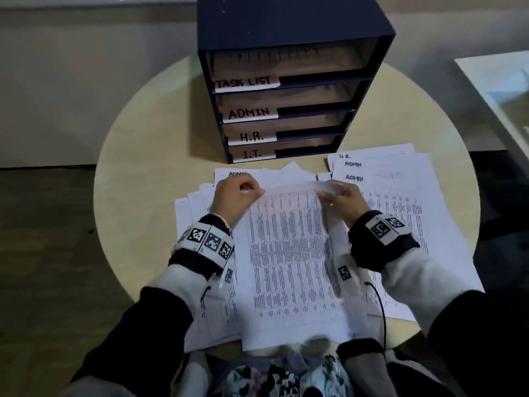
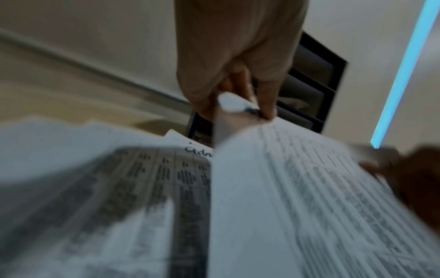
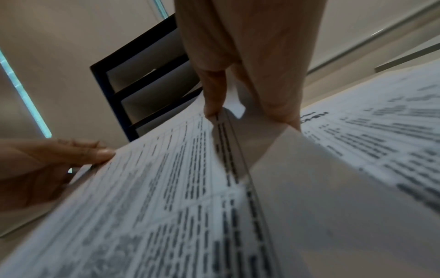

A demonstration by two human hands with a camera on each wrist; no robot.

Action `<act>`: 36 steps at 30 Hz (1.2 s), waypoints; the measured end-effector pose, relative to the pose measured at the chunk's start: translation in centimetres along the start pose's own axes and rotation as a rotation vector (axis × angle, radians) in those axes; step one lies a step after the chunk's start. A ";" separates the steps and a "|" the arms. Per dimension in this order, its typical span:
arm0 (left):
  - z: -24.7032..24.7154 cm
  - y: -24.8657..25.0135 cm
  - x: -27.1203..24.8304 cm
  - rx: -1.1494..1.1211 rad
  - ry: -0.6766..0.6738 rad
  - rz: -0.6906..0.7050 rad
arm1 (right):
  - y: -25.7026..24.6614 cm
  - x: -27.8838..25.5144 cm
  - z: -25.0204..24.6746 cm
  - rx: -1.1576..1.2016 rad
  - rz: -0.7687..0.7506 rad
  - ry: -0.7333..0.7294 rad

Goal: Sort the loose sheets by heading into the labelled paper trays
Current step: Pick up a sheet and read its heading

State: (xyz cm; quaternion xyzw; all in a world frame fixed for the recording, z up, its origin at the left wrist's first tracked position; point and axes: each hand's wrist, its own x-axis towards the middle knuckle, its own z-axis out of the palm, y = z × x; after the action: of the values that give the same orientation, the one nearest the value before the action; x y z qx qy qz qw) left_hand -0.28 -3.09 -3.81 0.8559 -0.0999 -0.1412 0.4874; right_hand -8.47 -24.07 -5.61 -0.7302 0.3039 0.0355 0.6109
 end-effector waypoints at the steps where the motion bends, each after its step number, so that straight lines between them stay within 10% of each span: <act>1: -0.1 0.0 0.4 -0.047 0.056 -0.059 | -0.1 0.1 -0.4 0.035 -0.008 0.041; 11: 0.7 -0.3 -0.6 -0.317 -0.091 -0.300 | -3.2 2.9 -2.9 0.307 -0.059 0.276; 28: -0.6 2.0 8.6 -0.414 0.104 -0.358 | 0.6 -1.3 -4.1 0.314 0.106 -0.246; 36: -2.0 1.7 6.8 -0.454 0.031 -0.377 | -3.7 2.6 -2.2 0.528 0.038 -0.009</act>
State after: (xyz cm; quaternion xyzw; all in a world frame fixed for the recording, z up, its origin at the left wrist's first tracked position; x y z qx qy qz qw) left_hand 6.72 -4.49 -2.35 0.7305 0.1026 -0.2349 0.6330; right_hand -5.25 -26.82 -2.92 -0.5395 0.3135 -0.0303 0.7808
